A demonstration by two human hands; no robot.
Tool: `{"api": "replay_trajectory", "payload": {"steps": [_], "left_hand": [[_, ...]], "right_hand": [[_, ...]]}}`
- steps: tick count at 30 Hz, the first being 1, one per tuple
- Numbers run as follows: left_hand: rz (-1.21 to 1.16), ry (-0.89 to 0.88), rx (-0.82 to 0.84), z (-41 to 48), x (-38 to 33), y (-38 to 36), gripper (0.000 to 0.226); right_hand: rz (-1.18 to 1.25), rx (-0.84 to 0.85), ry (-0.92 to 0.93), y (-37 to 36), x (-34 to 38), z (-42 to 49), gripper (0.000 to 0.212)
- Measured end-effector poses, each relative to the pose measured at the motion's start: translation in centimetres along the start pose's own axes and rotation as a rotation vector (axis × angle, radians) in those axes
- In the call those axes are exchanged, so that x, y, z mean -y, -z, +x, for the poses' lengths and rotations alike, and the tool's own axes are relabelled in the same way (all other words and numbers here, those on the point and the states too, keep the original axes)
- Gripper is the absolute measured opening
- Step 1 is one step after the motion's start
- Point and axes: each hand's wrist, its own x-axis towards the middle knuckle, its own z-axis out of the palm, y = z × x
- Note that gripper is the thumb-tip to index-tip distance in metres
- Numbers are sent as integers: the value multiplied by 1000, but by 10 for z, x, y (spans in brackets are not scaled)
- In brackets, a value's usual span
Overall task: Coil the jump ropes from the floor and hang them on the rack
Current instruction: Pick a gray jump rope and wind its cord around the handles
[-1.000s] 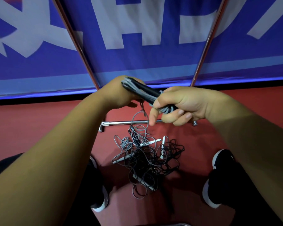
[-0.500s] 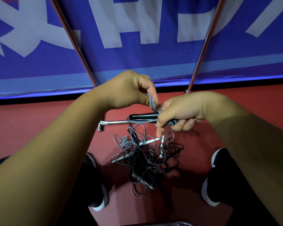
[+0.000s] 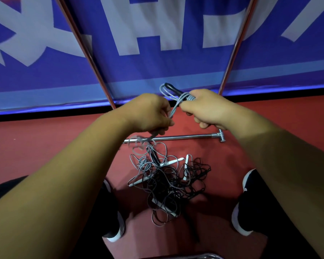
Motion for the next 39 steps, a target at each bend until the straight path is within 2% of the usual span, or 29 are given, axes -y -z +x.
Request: {"api": "replay_trajectory", "payload": {"steps": [2, 5, 8, 9, 11, 14, 19, 24, 26, 32, 36, 39], "left_hand": [[-39, 78, -38, 2, 0, -8, 18], [-284, 178, -118, 5, 0, -13, 26], [-388, 163, -245, 9, 5, -7, 35], [-380, 148, -278, 10, 7, -5, 36], [-422, 130, -301, 9, 9, -1, 36], [-527, 82, -255, 5, 5, 3, 30], [-519, -97, -109, -2, 6, 17, 24], [-790, -276, 109, -8, 6, 21, 30], [-704, -272, 105, -8, 7, 22, 25], [-90, -143, -79, -2, 9, 15, 7], [-4, -118, -200, 2, 11, 8, 7], [-52, -55, -283, 4, 9, 4, 13]], "right_hand": [[125, 2, 37, -3, 5, 0, 10], [336, 63, 41, -3, 10, -3, 14], [489, 130, 23, 0, 15, -8, 8], [525, 141, 7, 2, 16, -9, 14], [585, 139, -35, 5, 17, -10, 40], [636, 104, -86, 7, 17, -10, 64], [660, 68, -108, 7, 14, -7, 59], [640, 43, -100, 10, 15, -6, 60], [630, 65, -96, 11, 16, -7, 60], [580, 141, -103, 10, 18, -13, 56], [600, 175, -90, 10, 18, -14, 48], [647, 141, -96, 11, 20, -13, 41]]}}
